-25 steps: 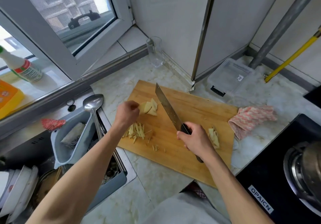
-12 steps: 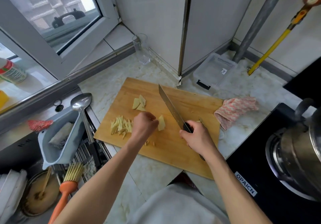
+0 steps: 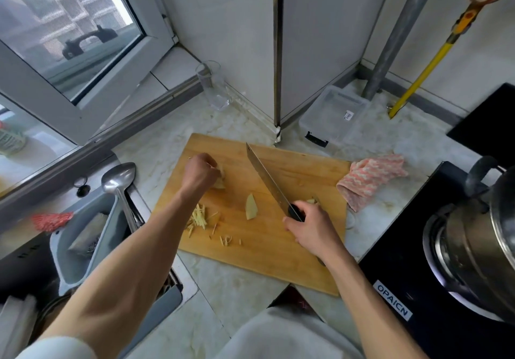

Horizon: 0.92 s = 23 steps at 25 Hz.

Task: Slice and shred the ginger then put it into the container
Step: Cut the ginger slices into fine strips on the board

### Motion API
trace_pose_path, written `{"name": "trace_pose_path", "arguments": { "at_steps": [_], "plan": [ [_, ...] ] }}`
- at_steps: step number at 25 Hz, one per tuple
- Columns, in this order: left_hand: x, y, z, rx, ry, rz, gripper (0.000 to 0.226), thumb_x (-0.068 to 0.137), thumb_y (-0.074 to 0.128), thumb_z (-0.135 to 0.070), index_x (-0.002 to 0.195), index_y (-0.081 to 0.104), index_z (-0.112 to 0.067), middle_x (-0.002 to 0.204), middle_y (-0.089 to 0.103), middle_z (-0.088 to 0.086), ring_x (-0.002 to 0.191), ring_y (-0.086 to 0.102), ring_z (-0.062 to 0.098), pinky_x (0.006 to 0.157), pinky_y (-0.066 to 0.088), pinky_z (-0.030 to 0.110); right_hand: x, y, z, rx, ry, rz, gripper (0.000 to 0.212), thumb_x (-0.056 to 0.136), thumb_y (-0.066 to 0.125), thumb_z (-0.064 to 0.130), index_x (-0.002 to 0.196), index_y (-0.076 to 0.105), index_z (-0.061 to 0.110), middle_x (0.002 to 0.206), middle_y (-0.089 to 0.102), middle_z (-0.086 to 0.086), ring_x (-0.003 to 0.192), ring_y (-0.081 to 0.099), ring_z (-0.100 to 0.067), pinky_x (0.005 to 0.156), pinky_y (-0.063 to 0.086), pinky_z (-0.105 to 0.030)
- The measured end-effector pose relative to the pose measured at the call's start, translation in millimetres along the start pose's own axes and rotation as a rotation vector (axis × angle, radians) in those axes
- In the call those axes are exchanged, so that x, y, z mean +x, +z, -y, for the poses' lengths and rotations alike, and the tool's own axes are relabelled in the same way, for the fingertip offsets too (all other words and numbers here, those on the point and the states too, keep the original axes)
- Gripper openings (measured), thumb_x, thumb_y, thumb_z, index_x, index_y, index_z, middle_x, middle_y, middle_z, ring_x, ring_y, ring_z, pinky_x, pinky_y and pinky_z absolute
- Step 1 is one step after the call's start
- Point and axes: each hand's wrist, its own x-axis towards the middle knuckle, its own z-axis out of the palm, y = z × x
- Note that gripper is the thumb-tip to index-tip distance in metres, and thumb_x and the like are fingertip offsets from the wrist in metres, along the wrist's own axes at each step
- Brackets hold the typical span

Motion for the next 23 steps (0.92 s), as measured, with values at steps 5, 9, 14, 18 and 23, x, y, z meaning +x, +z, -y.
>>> {"name": "trace_pose_path", "arguments": {
  "at_steps": [5, 9, 14, 18, 23],
  "plan": [
    [-47.1, 2.2, 8.5, -0.163, 0.177, -0.141, 0.008, 0.088, 0.069, -0.006, 0.089, 0.067, -0.014, 0.082, 0.065, -0.002, 0.075, 0.062, 0.015, 0.06, 0.05, 0.024, 2.8, -1.0, 4.6, -0.006, 0.018, -0.001, 0.016, 0.094, 0.065, 0.021, 0.099, 0.067, 0.006, 0.09, 0.069, -0.016, 0.058, 0.053, -0.015, 0.054, 0.043, -0.028],
    [-102.6, 41.3, 18.3, -0.161, 0.545, -0.188, 0.014, 0.084, 0.069, 0.005, 0.089, 0.07, -0.008, 0.091, 0.066, 0.002, 0.075, 0.064, 0.015, 0.067, 0.053, 0.019, -4.0, -0.4, 8.4, -0.004, 0.035, 0.003, 0.016, 0.095, 0.064, 0.021, 0.105, 0.065, 0.009, 0.091, 0.071, -0.009, 0.061, 0.056, -0.014, 0.055, 0.044, -0.026],
    [-126.1, 77.4, 30.8, 0.101, 0.598, -0.05, 0.023, 0.087, 0.063, -0.001, 0.105, 0.073, -0.011, 0.116, 0.066, 0.003, 0.098, 0.064, 0.025, 0.082, 0.053, 0.031, -14.4, -1.4, 3.1, -0.024, 0.043, 0.006, 0.024, 0.093, 0.065, 0.022, 0.108, 0.064, 0.003, 0.094, 0.071, -0.015, 0.063, 0.056, -0.019, 0.057, 0.045, -0.031],
    [-131.9, 70.1, 23.7, -0.125, 0.4, -0.074, 0.036, 0.086, 0.06, 0.003, 0.118, 0.07, -0.012, 0.12, 0.066, 0.005, 0.097, 0.064, 0.019, 0.085, 0.056, 0.031, -20.1, -2.0, -0.1, -0.029, 0.051, 0.007, 0.022, 0.092, 0.063, 0.024, 0.101, 0.065, 0.005, 0.089, 0.071, -0.016, 0.058, 0.054, -0.016, 0.055, 0.044, -0.032],
    [-116.7, 48.5, 19.5, -0.148, 0.267, -0.122, 0.027, 0.094, 0.061, -0.007, 0.119, 0.069, -0.009, 0.115, 0.068, 0.007, 0.087, 0.063, 0.014, 0.078, 0.054, 0.028, -25.6, -0.7, 3.5, -0.025, 0.075, 0.018, 0.024, 0.092, 0.062, 0.023, 0.104, 0.063, 0.002, 0.09, 0.07, -0.018, 0.057, 0.052, -0.017, 0.056, 0.043, -0.033]
  ]
}}
